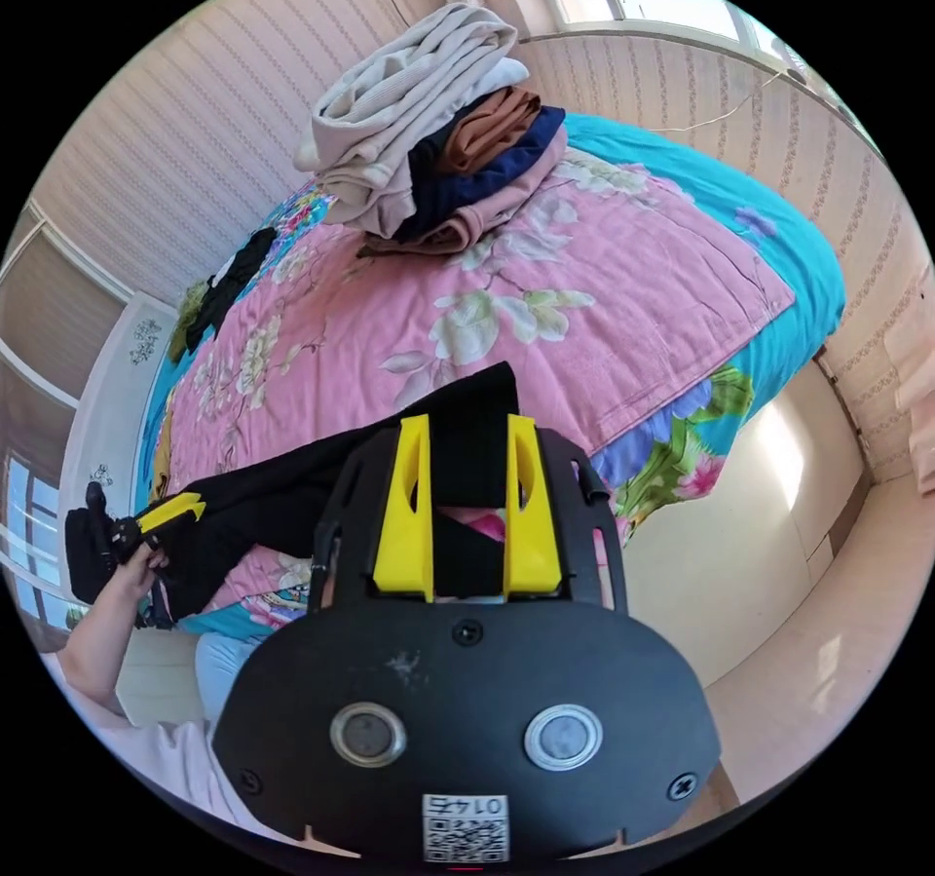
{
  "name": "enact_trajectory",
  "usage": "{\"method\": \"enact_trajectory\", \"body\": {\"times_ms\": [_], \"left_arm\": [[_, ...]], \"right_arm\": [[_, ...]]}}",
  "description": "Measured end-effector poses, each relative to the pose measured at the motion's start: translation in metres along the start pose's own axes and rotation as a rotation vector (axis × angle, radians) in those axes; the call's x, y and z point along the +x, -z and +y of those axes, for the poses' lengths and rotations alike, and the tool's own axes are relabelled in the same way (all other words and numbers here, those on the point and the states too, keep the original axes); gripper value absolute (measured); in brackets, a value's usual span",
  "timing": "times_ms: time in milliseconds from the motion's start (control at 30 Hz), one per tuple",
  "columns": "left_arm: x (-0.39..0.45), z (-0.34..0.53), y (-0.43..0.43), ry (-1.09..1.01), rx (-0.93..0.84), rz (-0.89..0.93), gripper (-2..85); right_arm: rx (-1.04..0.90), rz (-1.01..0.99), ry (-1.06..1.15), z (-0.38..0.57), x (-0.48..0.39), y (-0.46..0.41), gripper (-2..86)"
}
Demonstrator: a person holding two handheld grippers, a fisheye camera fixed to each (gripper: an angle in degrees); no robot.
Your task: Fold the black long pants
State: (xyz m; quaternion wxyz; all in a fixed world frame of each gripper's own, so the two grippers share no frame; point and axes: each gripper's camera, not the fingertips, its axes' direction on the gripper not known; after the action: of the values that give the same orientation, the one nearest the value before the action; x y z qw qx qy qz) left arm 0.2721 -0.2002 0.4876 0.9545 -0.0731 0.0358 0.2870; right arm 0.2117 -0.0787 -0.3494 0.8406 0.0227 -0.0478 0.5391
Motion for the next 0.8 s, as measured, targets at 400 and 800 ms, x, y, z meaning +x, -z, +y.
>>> {"method": "enact_trajectory", "body": {"times_ms": [400, 800], "left_arm": [[0.009, -0.013, -0.029, -0.100, 0.015, 0.017, -0.8], [-0.047, -0.052, -0.038, 0.040, 0.123, -0.002, -0.9]], "right_arm": [[-0.124, -0.020, 0.207, -0.056, 0.007, 0.072, 0.9], [-0.143, -0.074, 0.254, -0.150, -0.027, 0.173, 1.4]]}}
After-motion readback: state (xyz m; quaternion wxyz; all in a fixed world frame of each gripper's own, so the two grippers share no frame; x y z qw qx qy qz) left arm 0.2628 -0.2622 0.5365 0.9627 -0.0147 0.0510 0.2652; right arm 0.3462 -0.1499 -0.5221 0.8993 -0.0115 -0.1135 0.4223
